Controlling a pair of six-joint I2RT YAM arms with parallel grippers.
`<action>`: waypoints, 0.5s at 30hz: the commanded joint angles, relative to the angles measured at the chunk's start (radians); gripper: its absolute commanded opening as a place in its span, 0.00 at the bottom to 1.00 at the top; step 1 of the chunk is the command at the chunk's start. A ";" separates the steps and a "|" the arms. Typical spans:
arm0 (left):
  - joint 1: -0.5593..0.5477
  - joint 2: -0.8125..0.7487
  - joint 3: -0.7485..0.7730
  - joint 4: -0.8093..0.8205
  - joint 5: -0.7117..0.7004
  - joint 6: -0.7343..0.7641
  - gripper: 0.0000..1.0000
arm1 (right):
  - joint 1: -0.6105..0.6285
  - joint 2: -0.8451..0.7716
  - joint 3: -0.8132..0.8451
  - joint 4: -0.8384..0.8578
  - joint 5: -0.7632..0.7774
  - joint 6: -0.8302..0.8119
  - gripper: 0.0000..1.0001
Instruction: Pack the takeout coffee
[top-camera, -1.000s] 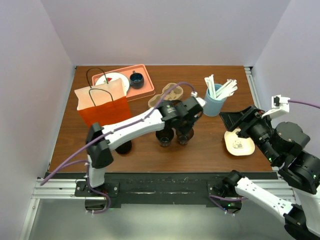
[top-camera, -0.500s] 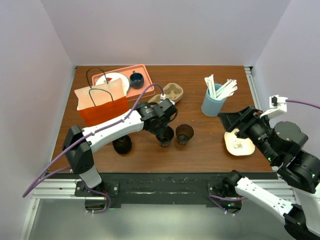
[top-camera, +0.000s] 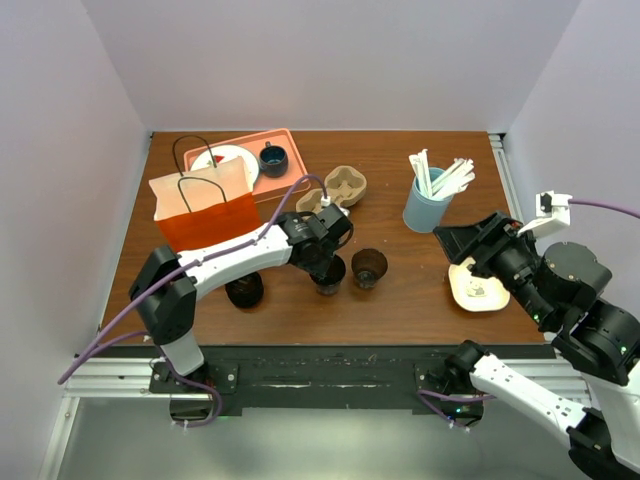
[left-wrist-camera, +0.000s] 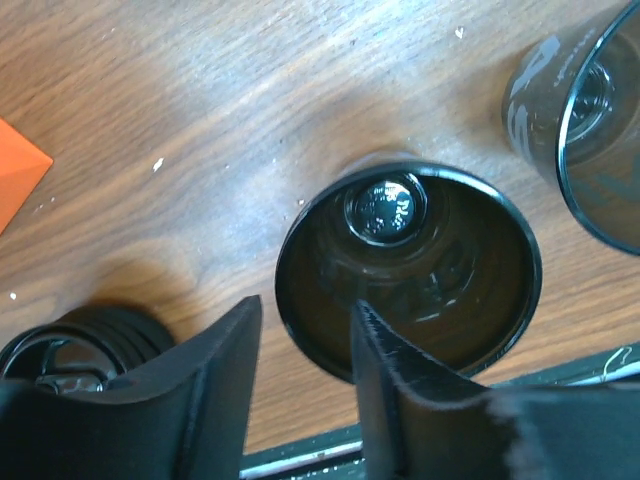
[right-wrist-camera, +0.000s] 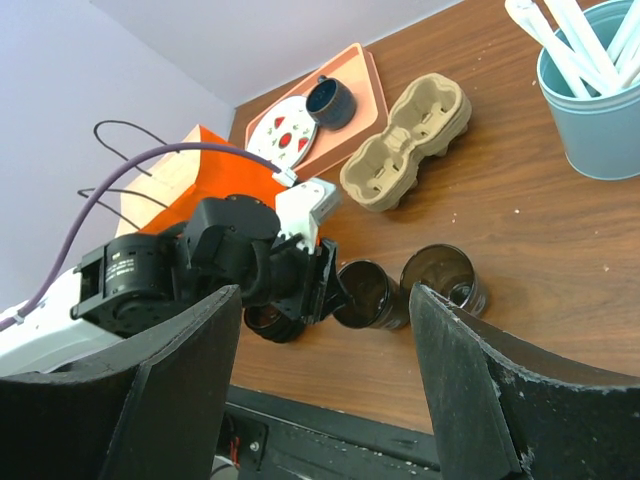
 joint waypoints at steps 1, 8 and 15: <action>0.008 0.015 0.007 0.039 -0.027 0.007 0.32 | -0.002 -0.001 0.005 0.011 -0.009 0.022 0.72; 0.048 0.051 0.049 -0.024 -0.127 0.033 0.06 | -0.003 -0.004 0.005 -0.001 -0.006 0.028 0.73; 0.137 0.063 0.070 -0.035 -0.169 0.087 0.01 | -0.002 -0.006 -0.006 0.000 -0.009 0.031 0.73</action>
